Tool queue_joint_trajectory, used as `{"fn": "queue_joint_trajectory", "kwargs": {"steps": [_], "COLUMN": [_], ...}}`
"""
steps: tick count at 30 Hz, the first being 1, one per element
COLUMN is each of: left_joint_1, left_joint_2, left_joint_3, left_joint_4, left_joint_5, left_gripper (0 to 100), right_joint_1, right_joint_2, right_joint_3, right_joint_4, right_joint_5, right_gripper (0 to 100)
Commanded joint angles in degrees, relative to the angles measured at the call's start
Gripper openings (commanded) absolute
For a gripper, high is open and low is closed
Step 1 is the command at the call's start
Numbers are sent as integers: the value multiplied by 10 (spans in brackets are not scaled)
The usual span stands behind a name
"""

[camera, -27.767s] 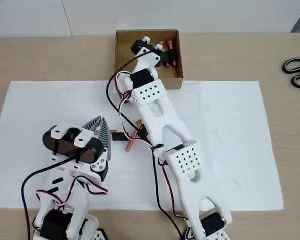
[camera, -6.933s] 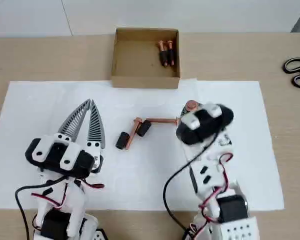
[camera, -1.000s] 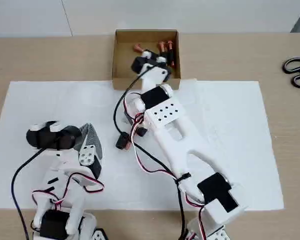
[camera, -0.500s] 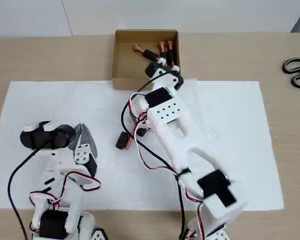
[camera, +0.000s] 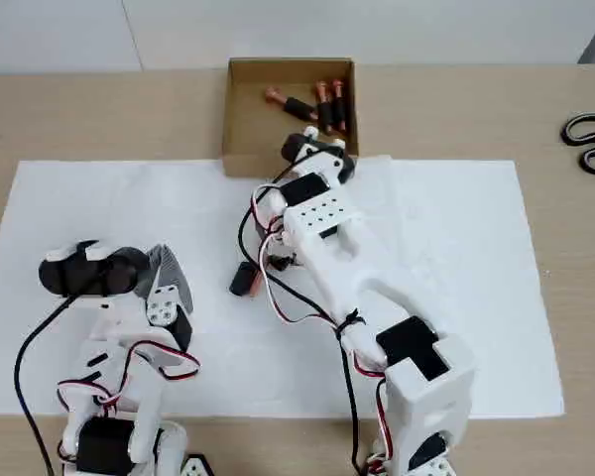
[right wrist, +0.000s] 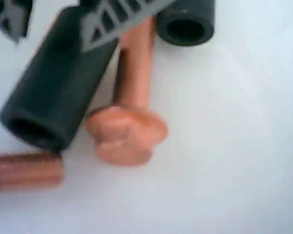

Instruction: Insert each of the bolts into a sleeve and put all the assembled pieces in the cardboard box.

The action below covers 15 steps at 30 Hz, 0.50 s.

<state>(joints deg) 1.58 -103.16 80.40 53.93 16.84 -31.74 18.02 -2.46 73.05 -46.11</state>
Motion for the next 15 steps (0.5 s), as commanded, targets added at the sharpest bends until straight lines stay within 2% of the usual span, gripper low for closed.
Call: {"fn": "queue_joint_trajectory", "kwargs": {"steps": [1,4,10,15], "left_joint_1": [0,0,0,0], "left_joint_2": [-5,-5,-5,-5], "left_joint_3": [0,0,0,0], "left_joint_4": [-2,-2,-2,-2], "left_joint_5": [4,4,4,4], "left_gripper": [6,6,6,6], "right_joint_1": [6,7,15,15], "right_joint_2": [-5,-4,-6,-7], "right_joint_3": [-25,-25,-25,-30], "right_joint_4": [-5,-7,-1,-7], "right_joint_5": [6,7,35,34], "right_gripper": [76,110,303,322]}}
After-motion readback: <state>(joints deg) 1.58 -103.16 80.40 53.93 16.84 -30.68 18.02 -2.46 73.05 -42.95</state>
